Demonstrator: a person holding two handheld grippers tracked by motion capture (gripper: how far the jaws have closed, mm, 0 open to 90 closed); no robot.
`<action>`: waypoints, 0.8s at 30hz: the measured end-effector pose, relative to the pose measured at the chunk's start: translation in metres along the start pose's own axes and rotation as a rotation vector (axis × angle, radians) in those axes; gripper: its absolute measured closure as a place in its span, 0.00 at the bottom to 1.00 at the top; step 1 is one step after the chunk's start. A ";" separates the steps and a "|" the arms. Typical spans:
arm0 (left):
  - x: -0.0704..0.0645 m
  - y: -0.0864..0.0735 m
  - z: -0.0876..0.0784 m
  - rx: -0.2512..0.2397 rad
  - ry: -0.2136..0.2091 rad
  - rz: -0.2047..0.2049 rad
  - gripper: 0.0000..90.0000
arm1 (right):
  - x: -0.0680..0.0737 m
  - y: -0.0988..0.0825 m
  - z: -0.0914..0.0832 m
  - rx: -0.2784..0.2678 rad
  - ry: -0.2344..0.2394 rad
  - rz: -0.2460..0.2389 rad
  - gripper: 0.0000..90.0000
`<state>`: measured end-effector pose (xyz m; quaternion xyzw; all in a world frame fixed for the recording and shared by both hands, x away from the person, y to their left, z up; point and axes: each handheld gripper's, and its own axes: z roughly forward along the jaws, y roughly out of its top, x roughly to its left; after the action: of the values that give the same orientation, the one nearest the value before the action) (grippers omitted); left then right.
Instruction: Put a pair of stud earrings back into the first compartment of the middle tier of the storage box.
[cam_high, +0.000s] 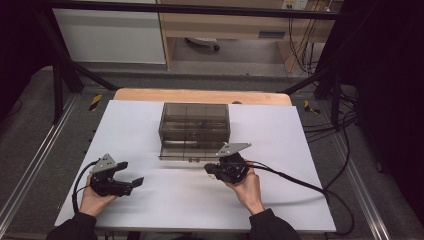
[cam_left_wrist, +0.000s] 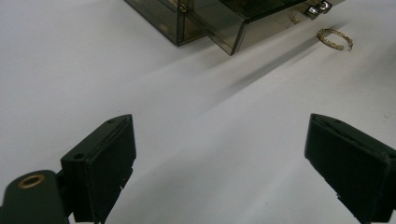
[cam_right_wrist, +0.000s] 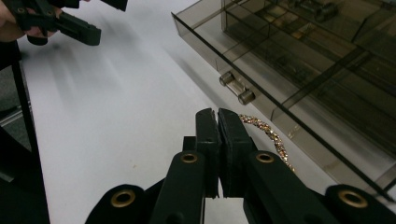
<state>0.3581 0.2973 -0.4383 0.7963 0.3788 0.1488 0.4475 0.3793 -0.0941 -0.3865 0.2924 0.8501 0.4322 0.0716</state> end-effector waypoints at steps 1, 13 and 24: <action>0.000 0.000 0.000 0.000 0.000 0.000 0.09 | 0.001 0.005 0.001 -0.003 -0.002 -0.006 0.98; 0.000 0.000 0.000 0.002 -0.001 0.001 0.09 | 0.010 0.031 0.015 -0.031 -0.004 -0.022 0.98; 0.000 0.000 0.000 0.001 -0.003 0.002 0.09 | 0.013 0.049 0.034 -0.046 -0.010 -0.032 0.98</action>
<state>0.3583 0.2973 -0.4385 0.7972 0.3775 0.1478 0.4474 0.4028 -0.0413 -0.3675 0.2791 0.8442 0.4488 0.0894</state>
